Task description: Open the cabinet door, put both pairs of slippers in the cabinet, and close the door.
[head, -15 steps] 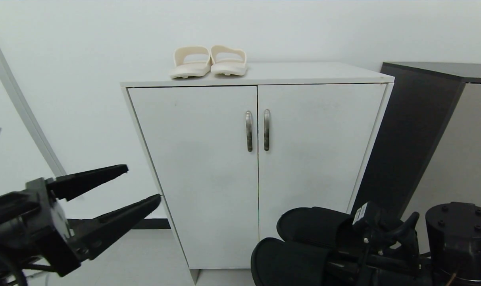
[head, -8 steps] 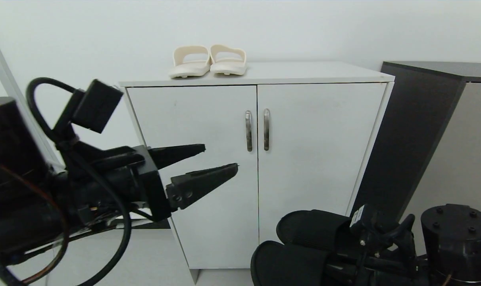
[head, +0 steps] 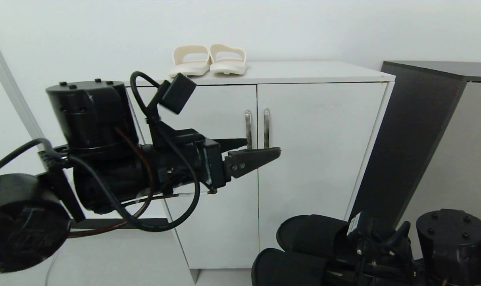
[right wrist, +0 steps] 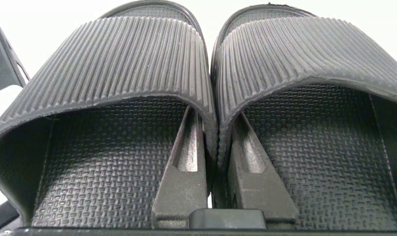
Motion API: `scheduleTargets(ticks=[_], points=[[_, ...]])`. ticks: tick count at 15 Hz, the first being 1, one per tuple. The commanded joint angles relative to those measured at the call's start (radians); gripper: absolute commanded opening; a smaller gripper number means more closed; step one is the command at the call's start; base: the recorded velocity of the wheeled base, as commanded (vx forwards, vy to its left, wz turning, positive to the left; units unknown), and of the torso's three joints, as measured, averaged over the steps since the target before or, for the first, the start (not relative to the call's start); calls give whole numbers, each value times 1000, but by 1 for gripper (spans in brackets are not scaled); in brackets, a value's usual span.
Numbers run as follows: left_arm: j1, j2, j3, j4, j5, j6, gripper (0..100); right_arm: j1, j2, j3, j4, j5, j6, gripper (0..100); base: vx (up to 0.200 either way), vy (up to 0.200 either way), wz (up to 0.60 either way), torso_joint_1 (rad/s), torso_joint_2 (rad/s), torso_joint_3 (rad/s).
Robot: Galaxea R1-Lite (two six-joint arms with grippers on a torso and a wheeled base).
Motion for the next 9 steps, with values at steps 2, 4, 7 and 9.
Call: scheduleTargets(ticks=[2, 4, 7, 9], points=[[-15, 134, -132, 3, -20, -54, 100, 0, 6, 4, -1, 0, -1, 0, 0, 0, 0, 0, 0, 0], [-24, 182, -195, 9, -29, -72, 100, 0, 6, 4, -1, 0, -3, 0, 0, 0, 0, 0, 0, 0], [-36, 212, -249, 13, -56, -78, 100, 0, 8, 4, -1, 0, -4, 0, 0, 0, 0, 0, 0, 0], [-35, 244, -309, 22, -133, -86, 100, 3, 5, 7, -1, 0, -9, 0, 0, 0, 0, 0, 0, 0]])
